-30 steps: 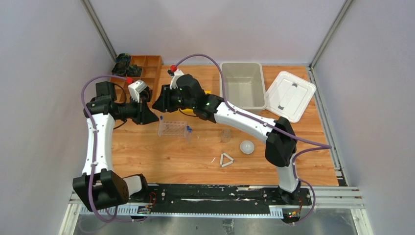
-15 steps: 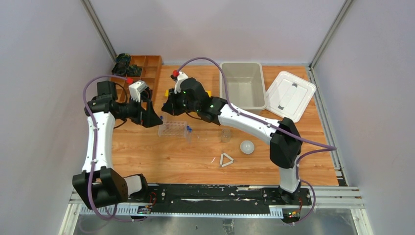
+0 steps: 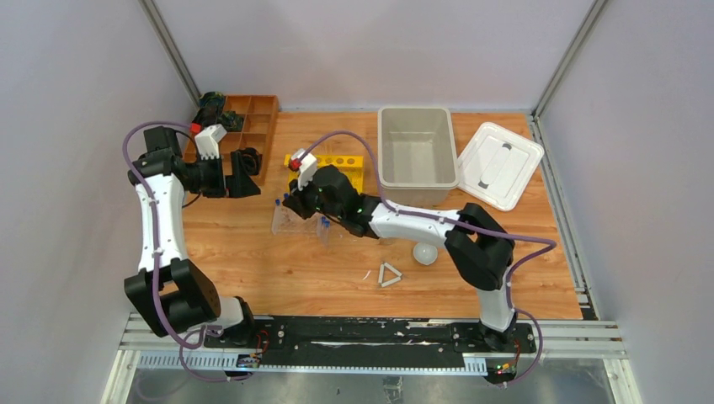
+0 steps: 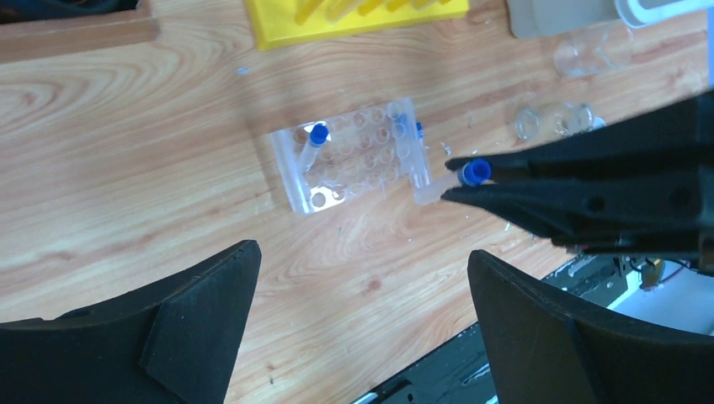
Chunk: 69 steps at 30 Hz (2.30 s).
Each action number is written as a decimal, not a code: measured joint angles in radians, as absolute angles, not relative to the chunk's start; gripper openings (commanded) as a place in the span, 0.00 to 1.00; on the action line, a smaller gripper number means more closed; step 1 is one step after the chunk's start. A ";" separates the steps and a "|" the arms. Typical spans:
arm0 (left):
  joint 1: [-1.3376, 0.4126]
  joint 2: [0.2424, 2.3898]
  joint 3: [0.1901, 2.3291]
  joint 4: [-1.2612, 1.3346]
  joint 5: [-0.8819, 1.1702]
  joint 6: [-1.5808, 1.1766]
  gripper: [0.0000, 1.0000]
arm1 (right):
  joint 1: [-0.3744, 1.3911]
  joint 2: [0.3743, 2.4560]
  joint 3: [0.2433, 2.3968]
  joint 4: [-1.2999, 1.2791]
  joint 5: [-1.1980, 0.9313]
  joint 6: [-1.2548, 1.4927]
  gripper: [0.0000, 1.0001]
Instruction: Organize the chemistry lab equipment
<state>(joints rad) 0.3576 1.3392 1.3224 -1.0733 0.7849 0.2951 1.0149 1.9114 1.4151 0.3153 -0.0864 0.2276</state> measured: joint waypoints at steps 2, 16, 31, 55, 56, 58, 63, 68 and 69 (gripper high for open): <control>0.374 1.353 1.324 -1.071 0.768 0.289 1.00 | 1.035 1.941 1.415 0.371 -0.089 0.184 0.00; 0.392 1.361 1.324 -1.072 0.729 0.299 1.00 | 1.087 2.153 1.488 0.552 -0.112 0.023 0.00; 0.392 1.361 1.311 -1.073 0.729 0.324 1.00 | 1.087 2.197 1.489 0.638 -0.082 -0.022 0.00; 0.397 1.361 1.299 -1.072 0.729 0.334 1.00 | 1.087 2.199 1.411 0.749 -0.058 -0.015 0.00; 0.397 1.361 1.299 -1.072 0.729 0.337 1.00 | 1.087 2.199 1.407 0.757 -0.058 -0.009 0.00; 0.397 1.361 1.297 -1.072 0.729 0.339 1.00 | 1.087 2.199 1.402 0.766 -0.058 0.005 0.00; 0.397 1.361 1.295 -1.072 0.729 0.340 1.00 | 1.087 2.199 1.399 0.780 -0.059 0.031 0.00; 0.397 1.361 1.295 -1.072 0.729 0.341 1.00 | 1.087 2.200 1.398 0.797 -0.059 0.041 0.00; 0.397 1.361 1.295 -1.072 0.729 0.341 1.00 | 1.087 2.201 1.398 0.801 -0.059 0.043 0.00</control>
<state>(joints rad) 0.3969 1.3609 1.2949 -1.0721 0.7288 0.3412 1.0866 2.2005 1.3979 0.8013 -0.0593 0.0429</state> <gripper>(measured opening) 0.997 0.097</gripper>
